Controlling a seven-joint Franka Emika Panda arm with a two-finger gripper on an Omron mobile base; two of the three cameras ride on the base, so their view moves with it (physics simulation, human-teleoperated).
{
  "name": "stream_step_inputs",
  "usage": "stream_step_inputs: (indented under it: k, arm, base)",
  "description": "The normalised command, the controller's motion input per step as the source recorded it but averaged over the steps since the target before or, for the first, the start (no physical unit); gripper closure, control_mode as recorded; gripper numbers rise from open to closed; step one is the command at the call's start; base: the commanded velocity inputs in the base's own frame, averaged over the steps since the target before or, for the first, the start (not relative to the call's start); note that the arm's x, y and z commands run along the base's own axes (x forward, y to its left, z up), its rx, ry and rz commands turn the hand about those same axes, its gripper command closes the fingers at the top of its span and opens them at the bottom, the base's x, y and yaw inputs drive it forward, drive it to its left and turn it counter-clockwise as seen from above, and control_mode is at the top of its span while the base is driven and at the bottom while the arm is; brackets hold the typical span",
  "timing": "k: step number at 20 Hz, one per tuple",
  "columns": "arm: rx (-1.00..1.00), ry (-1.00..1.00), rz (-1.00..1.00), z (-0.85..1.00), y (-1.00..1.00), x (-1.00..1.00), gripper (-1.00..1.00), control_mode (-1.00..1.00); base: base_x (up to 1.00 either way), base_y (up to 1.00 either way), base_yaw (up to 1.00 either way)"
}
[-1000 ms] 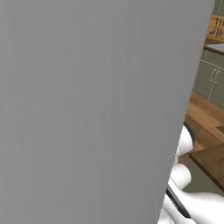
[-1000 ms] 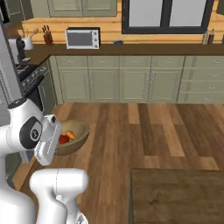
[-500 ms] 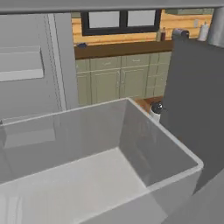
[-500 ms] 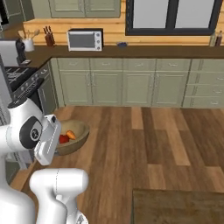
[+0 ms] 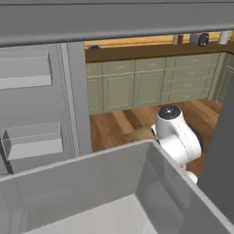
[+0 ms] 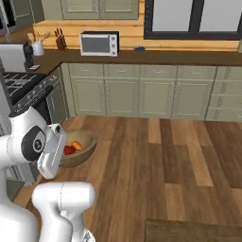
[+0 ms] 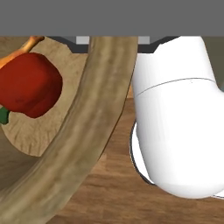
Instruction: Pick the chicken drumstick and bell pepper from their plates and place them in the bowl. Then put the bowl in the fridge.
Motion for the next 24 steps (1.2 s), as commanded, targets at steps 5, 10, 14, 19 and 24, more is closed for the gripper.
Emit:
stream_step_inputs:
  k: [5,10,14,19,24]
  arm:
    - [0.0,0.0,0.0,0.0,0.0,0.0,1.0,1.0]
    - [0.0,0.0,0.0,0.0,0.0,0.0,1.0,1.0]
    - [0.0,0.0,0.0,0.0,0.0,0.0,1.0,1.0]
    - [0.0,0.0,0.0,0.0,0.0,0.0,1.0,1.0]
    - [0.0,0.0,0.0,0.0,0.0,0.0,1.0,1.0]
  base:
    - [0.02,0.0,0.43]
    - [0.23,0.0,0.53]
    - [0.43,0.0,0.49]
    - [0.62,0.05,0.46]
    - [0.08,0.39,0.44]
